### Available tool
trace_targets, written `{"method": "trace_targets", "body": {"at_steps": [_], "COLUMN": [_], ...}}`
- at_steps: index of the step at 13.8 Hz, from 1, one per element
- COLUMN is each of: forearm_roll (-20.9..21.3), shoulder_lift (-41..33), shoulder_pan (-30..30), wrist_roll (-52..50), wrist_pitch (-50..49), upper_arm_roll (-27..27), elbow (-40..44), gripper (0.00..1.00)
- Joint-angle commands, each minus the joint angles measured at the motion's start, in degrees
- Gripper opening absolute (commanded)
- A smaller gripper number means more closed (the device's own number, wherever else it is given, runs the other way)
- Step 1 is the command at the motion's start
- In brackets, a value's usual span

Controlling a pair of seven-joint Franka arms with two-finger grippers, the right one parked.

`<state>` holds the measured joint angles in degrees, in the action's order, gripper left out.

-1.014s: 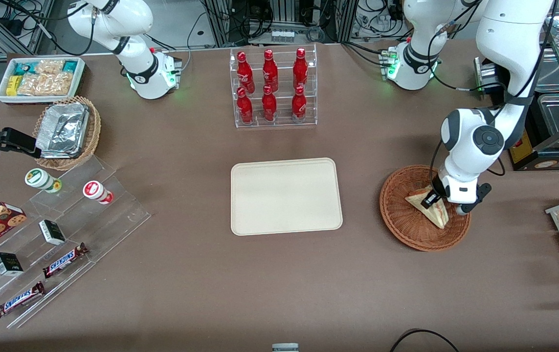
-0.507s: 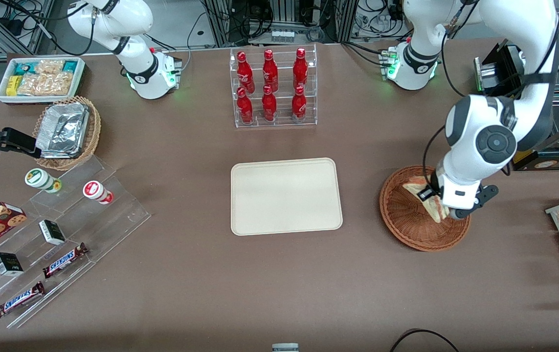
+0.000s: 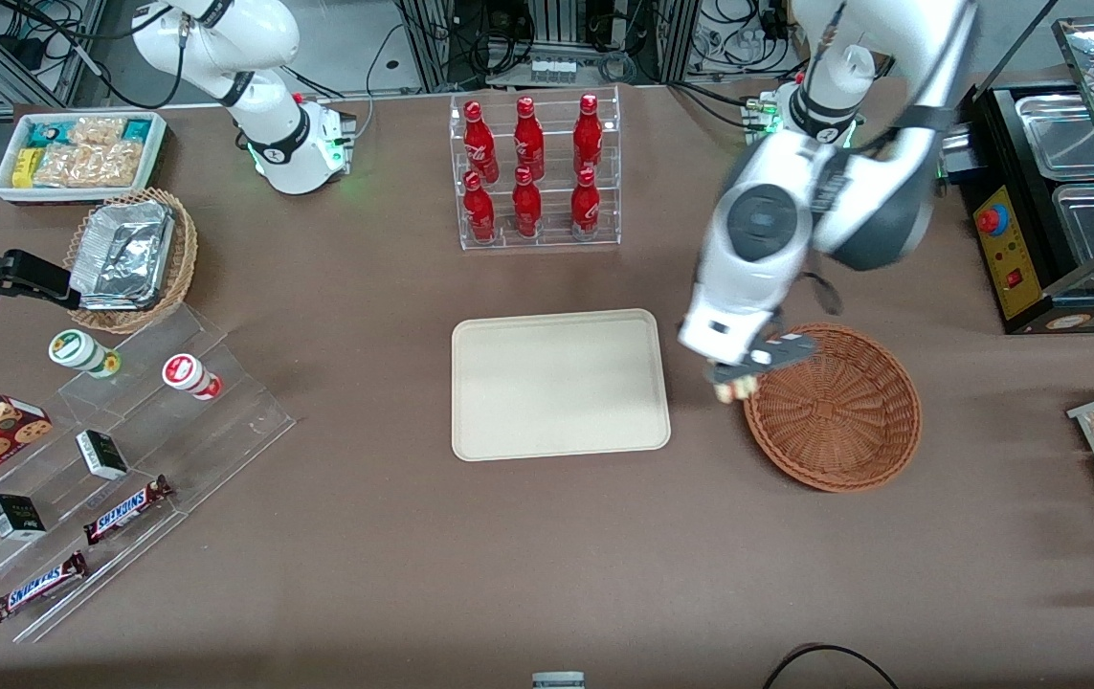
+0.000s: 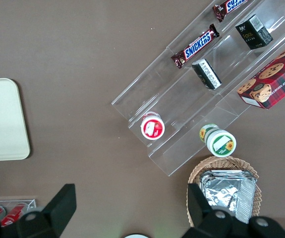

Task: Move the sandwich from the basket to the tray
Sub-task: 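Lift the sandwich and carry it with the left gripper over the cream tray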

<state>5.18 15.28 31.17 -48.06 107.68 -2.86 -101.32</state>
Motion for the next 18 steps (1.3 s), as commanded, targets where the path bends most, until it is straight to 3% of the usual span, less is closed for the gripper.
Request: {"method": "trace_targets", "body": {"at_steps": [1, 9, 18], "forearm_roll": [0.63, 1.07, 1.24], "shoulder_lift": [3.87, 20.83, 26.82], "shoulder_pan": [5.37, 13.91, 16.37], "wrist_roll": [-0.72, -4.76, -5.2], "wrist_pitch": [0.76, 9.21, 15.63], "upper_arm_roll": [0.84, 0.84, 0.92], "elbow": [3.84, 13.77, 15.98], "gripper": [0.0, 0.0, 0.0]}}
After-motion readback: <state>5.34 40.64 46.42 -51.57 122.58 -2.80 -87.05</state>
